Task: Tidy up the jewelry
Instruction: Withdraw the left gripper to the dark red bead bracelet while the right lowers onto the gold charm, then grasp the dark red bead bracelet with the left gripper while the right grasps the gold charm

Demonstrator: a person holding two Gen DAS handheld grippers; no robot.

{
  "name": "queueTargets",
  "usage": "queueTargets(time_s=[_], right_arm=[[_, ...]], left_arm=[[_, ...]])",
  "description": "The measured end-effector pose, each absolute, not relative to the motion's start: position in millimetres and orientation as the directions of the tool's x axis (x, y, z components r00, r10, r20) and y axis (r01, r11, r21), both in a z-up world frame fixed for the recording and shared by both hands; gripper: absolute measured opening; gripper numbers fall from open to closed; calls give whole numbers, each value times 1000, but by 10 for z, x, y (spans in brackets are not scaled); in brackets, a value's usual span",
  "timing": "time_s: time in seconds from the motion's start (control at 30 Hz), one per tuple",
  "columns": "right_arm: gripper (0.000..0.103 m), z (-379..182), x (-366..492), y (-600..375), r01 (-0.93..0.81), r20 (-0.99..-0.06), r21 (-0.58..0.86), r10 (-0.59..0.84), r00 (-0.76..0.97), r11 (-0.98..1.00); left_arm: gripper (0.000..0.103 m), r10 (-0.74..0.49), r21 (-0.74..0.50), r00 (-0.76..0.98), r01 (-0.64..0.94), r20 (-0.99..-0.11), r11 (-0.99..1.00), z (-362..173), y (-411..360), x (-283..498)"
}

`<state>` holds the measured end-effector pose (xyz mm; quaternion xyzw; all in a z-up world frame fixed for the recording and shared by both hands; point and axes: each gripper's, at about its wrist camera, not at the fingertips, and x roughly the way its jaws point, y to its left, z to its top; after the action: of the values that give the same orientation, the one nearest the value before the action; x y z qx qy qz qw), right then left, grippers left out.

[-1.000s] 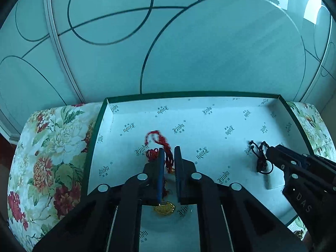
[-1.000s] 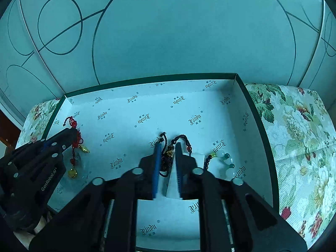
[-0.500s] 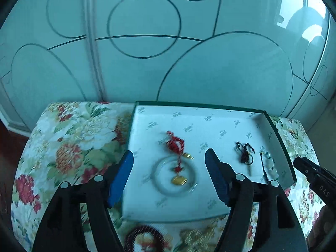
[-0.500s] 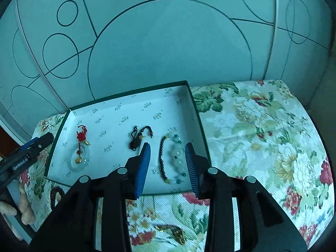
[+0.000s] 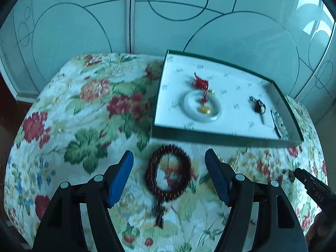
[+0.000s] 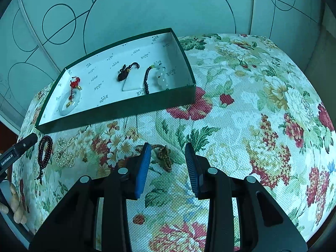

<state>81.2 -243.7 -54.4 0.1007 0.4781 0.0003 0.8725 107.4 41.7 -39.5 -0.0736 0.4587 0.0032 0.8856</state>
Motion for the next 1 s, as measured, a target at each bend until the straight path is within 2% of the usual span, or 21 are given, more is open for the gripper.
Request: queueTargets(time_s=[0.37,0.43,0.53,1.0], right_arm=[[31,-654,807,-2314,67,-835,107,53,548,992],[22,-662,808,-2304,69,-835,83,32,550,994],[13,-665,799,-2307,64,-832,64,18,554,996],[12,-649,763,-2299,70,-821,77,23,571,995]], left_arm=[[70,-44,-109,565,-81,-824,991,-500,402,943],[70,-41,-105,565,-82,-824,991,-510,412,937],[70,-34,-99,561,-87,-827,991,-529,433,927],[70,-21,-89,547,-98,-837,991,-617,538,933]])
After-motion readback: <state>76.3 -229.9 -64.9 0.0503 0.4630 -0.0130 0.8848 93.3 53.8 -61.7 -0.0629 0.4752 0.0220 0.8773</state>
